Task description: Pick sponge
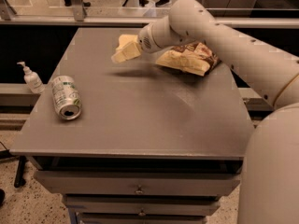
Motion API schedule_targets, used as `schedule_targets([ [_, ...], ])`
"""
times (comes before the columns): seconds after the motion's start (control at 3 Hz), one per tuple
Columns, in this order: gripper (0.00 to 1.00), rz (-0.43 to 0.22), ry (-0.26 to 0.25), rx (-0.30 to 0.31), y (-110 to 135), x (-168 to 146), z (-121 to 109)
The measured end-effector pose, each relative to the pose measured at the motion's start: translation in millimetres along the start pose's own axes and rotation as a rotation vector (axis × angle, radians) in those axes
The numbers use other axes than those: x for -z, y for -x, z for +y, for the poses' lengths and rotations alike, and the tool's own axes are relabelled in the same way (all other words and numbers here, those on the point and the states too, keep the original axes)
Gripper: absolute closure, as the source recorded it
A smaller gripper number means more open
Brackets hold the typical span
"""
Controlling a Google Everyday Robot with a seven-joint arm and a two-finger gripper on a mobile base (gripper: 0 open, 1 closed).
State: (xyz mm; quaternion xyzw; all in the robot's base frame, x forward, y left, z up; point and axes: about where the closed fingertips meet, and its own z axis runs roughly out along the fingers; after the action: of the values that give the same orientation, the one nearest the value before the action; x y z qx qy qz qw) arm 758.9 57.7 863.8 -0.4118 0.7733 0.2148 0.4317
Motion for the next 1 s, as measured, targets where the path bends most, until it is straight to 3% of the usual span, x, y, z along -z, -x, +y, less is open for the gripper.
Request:
schedule_targets([
  [0.33, 0.00, 0.006, -0.004, 0.004, -3.5, -10.1, -3.1],
  [1.0, 0.41, 0.003, -0.081, 0.052, -7.6, -21.8, -35.7],
])
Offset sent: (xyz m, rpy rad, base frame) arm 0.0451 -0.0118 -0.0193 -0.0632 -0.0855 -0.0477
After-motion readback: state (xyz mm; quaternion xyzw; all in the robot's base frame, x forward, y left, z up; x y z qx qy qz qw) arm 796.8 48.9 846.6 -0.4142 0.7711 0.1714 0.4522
